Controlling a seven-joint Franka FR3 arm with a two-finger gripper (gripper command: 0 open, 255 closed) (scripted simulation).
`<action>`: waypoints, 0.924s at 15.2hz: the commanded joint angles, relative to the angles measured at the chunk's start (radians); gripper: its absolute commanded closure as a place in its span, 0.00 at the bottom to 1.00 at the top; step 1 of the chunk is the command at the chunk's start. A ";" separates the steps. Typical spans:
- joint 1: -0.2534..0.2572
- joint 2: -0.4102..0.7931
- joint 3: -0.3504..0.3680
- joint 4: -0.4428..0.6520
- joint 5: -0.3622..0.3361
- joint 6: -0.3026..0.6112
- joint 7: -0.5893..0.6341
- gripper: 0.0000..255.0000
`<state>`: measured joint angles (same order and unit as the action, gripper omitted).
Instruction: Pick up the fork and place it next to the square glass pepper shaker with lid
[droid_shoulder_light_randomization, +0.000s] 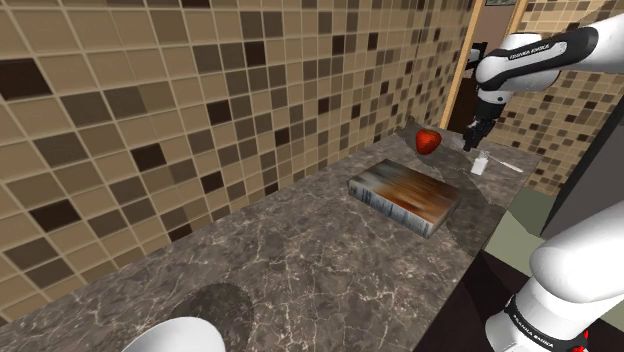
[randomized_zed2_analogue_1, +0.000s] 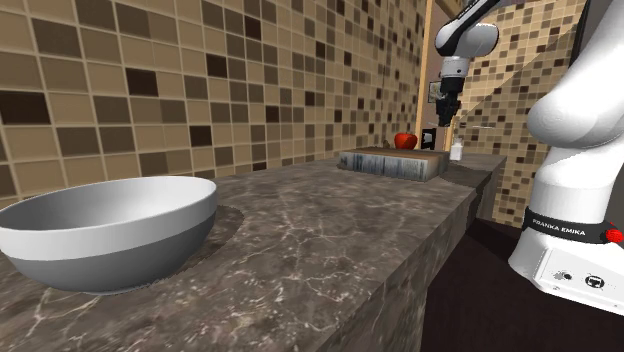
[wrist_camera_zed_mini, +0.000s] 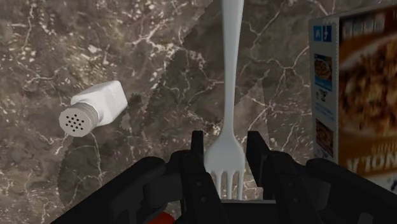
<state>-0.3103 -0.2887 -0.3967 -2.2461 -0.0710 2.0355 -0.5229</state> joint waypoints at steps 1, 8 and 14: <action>0.000 0.012 -0.005 -0.019 0.003 0.031 -0.006 1.00; 0.001 0.046 -0.016 -0.085 0.012 0.129 -0.018 1.00; 0.004 0.086 -0.027 -0.133 0.027 0.214 -0.033 1.00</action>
<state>-0.3072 -0.2113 -0.4212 -2.3739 -0.0478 2.2362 -0.5520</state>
